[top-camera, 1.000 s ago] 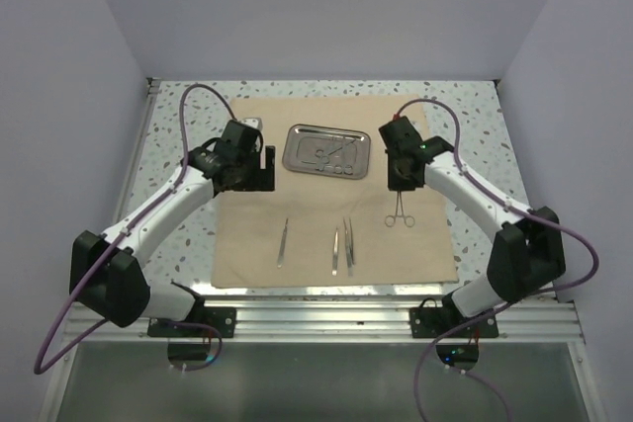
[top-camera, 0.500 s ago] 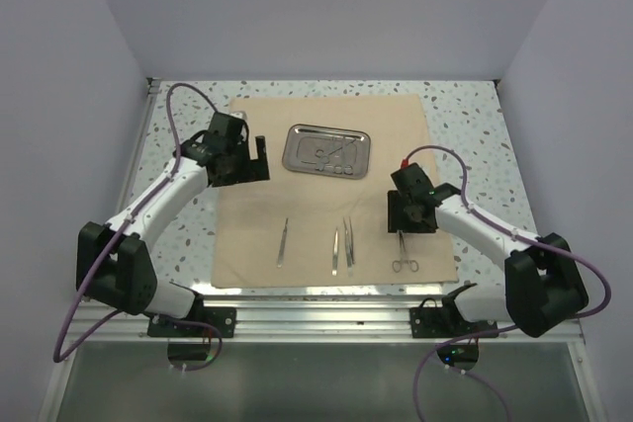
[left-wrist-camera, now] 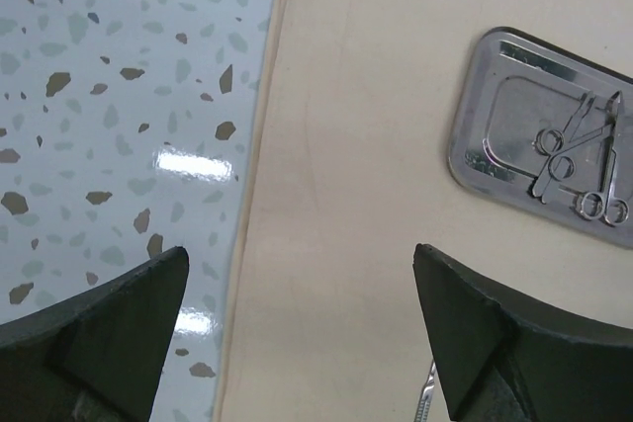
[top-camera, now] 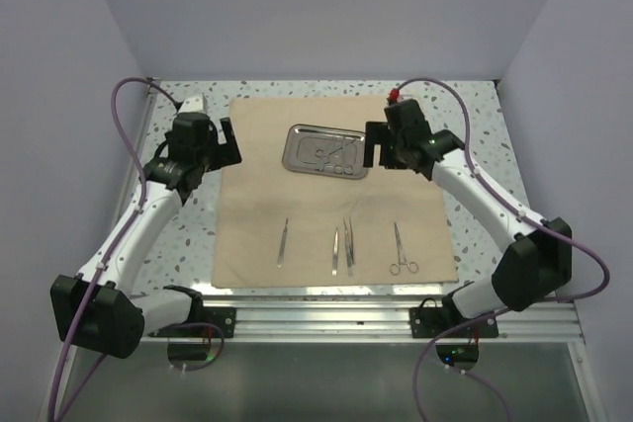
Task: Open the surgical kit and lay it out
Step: Pick up the medical item from the container.
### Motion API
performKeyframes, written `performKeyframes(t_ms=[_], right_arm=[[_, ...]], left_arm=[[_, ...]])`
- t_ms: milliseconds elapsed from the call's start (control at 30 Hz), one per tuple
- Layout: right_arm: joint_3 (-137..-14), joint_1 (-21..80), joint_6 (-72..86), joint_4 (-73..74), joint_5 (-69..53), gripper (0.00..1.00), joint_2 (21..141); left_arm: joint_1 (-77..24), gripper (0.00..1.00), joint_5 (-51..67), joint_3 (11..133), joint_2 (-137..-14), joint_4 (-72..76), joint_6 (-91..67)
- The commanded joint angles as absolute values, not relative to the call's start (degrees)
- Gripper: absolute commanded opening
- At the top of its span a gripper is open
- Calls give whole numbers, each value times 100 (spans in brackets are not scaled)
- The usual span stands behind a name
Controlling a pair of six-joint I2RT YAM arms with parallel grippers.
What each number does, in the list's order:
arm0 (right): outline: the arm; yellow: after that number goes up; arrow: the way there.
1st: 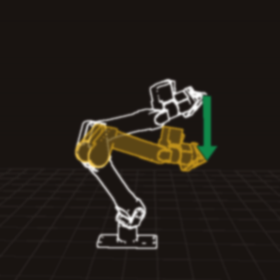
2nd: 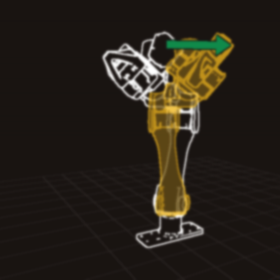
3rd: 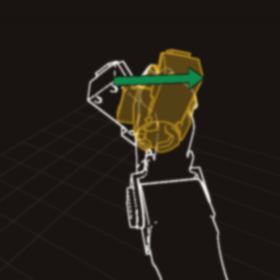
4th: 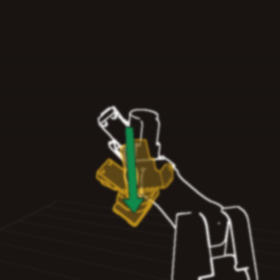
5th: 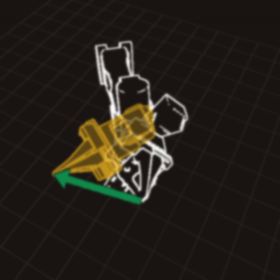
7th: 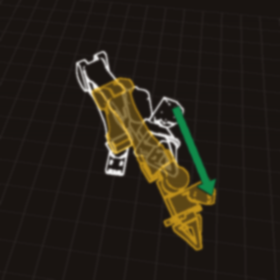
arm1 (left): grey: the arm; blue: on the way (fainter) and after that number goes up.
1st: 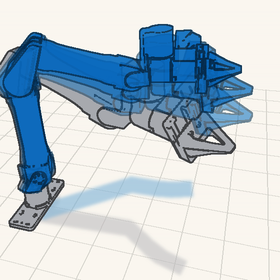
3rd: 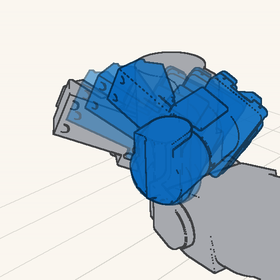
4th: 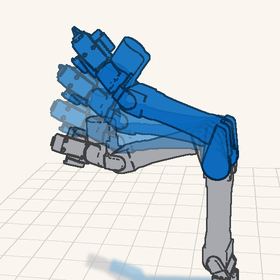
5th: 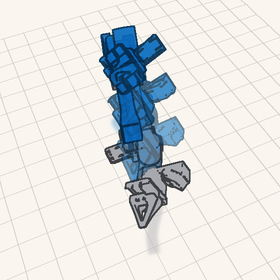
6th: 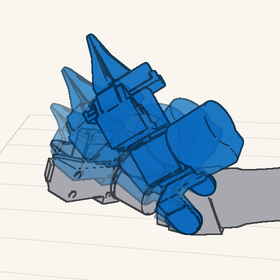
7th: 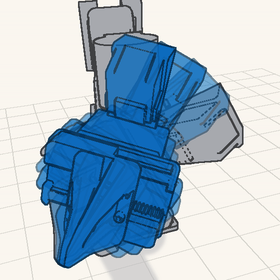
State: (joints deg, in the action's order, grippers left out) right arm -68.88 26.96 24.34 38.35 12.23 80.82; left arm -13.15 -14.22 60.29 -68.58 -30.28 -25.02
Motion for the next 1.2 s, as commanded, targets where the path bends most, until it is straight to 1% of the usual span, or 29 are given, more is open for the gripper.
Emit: performKeyframes(t_ms=[0, 67, 100, 133, 167, 200, 333, 400, 433, 500, 600, 633, 767, 1000, 1033, 1167], right_arm=[[-8099, 2707, 2250, 3788, 879, 91, 8945], [-8672, 2707, 2250, 3875, 818, 90, 9742], [-9284, 2716, 2206, 3998, 791, 90, 10060], [-9595, 2707, 2197, 4069, 782, 89, 10333], [-10207, 2707, 2154, 4209, 782, 89, 10901], [-10491, 2707, 2136, 4271, 791, 88, 11160], [-11775, 2716, 2048, 4587, 888, 85, 12407], [-12485, 2707, 2065, 4885, 958, 81, 12839], [-12672, 2707, 2065, 4965, 967, 79, 13241], [-13032, 2707, 2118, 5115, 1019, 75, 13621], [-13069, 2707, 2179, 5080, 1107, 67, 13746], [-13052, 2707, 2188, 5071, 1125, 60, 13798], [-12876, 2716, 2206, 5019, 1239, 50, 13825], [-12771, 2716, 2329, 4992, 1125, 45, 14071], [-12753, 2707, 2329, 4983, 1116, 43, 14097], [-12867, 2707, 2347, 4992, 1134, 43, 14247]], left_arm=[[-1292, 100, -1215, 5976, -6749, -2303, -2162], [-1275, 100, -523, 6177, -6890, -2337, -2066], [-1274, 100, -362, 6274, -7099, -2434, -2092], [-1274, 100, -178, 6371, -7223, -2530, -2083], [-1274, 100, 164, 6520, -7433, -2688, -2040], [-1274, 100, 254, 6574, -7505, -2742, -2048], [-1266, 99, 229, 6452, -7489, -2777, -2109], [-1274, 100, 115, 6328, -7375, -2769, -2109], [-1266, 99, 79, 6285, -7357, -2777, -2083], [-1266, 99, 18, 6232, -7278, -2865, -2057], [-1266, 98, -130, 6117, -7172, -2918, -2022], [-1266, 98, -149, 6039, -7146, -2927, -2021], [-1266, 98, -185, 5933, -7119, -2935, -2004], [-1248, 97, -176, 5871, -7215, -2865, -1925], [-1248, 97, -167, 5880, -7242, -2857, -1916], [-1213, 96, -106, 5915, -7374, -2813, -1916]])
